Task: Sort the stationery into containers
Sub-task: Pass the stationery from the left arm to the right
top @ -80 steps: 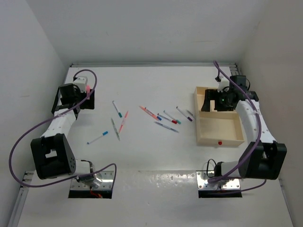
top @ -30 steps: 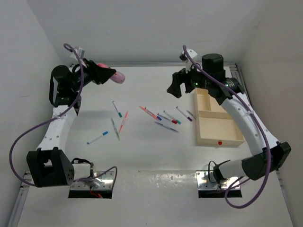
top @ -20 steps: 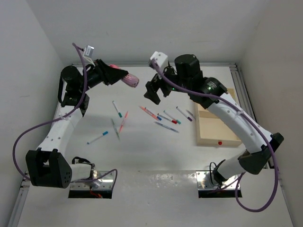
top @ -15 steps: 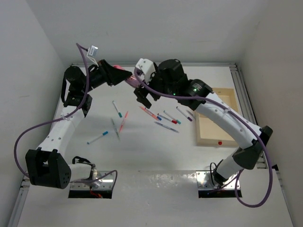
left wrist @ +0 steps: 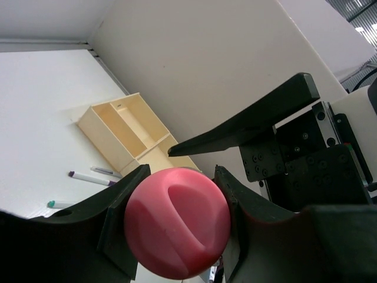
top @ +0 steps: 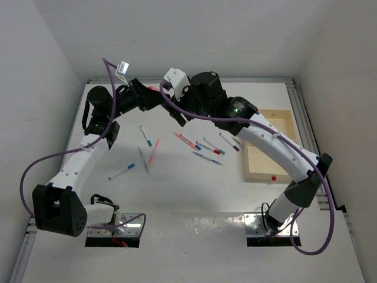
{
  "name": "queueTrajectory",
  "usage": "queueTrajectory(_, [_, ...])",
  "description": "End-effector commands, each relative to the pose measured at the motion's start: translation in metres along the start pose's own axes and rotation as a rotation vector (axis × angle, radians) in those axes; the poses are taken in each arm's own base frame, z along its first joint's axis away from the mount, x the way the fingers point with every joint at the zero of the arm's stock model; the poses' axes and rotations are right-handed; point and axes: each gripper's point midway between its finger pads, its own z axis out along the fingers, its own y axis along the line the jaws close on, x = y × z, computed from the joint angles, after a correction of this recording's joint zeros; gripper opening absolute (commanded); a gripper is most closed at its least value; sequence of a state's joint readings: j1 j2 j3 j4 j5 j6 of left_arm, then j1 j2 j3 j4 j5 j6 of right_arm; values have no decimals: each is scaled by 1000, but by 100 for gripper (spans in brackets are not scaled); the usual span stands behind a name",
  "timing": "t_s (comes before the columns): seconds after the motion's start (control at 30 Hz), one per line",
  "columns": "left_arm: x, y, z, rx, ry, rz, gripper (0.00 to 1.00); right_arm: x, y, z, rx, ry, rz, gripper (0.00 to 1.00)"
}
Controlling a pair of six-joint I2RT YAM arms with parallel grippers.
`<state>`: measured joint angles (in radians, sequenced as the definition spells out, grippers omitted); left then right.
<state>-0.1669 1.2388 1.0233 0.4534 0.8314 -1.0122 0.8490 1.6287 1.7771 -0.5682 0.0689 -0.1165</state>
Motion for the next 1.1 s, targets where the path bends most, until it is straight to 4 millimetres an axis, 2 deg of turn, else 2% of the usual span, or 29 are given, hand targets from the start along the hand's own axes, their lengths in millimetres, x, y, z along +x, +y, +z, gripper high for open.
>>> queueTrajectory(0.0, [-10, -28, -3, 66, -40, 39, 0, -21, -3, -3, 19, -71, -3, 66])
queueTrajectory(0.13, [-5, -26, -2, 74, -25, 35, 0, -18, 6, -2, -30, -77, -15, 59])
queueTrajectory(0.23, [-1, -24, -2, 72, -12, 19, 0, -16, 10, 0, -53, -74, -19, 44])
queueTrajectory(0.27, [0, -24, -2, 74, -9, 19, 0, -17, 11, 0, -54, -75, -20, 35])
queueTrajectory(0.33, [1, -25, -3, 77, -6, 20, 0, -14, 12, 1, -58, -68, -20, 28])
queueTrajectory(0.37, [1, -24, -3, 77, -4, 18, 0, -13, 12, 1, -57, -66, -21, 19])
queueTrajectory(0.5, [1, -25, -3, 78, -3, 20, 0, -3, 11, 2, -43, -51, -40, 0])
queueTrajectory(0.53, [2, -24, -3, 79, 0, 22, 1, -1, 10, 2, -40, -51, -43, 0])
queueTrajectory(0.6, [3, -23, -4, 76, 6, 21, 20, -2, 8, -2, -32, -65, -61, 0])
queueTrajectory(0.63, [2, -23, -4, 76, 6, 26, 35, 4, 8, -1, -33, -56, -65, 0])
queueTrajectory(0.67, [3, -22, -4, 71, 13, 32, 64, 3, 6, -4, -27, -68, -68, 0])
queueTrajectory(0.77, [1, -20, -7, 49, 19, 68, 100, 13, 3, -6, -19, -58, -87, 0])
queueTrajectory(0.8, [-2, -17, -9, 38, 15, 78, 100, 11, -1, -11, -11, -69, -101, 0])
queueTrajectory(0.83, [-7, -18, -11, 35, 9, 92, 100, 20, -2, -10, -10, -51, -105, 0])
queueTrajectory(0.9, [-13, -15, -18, 23, 10, 119, 100, 23, -10, -18, 0, -57, -120, 0])
queueTrajectory(1.03, [-29, -14, -32, 21, 46, 209, 99, 48, -19, -28, 14, -25, -172, 0])
queueTrajectory(1.07, [-32, -9, -35, 11, 95, 273, 98, 57, -13, -28, -29, -24, -219, 0])
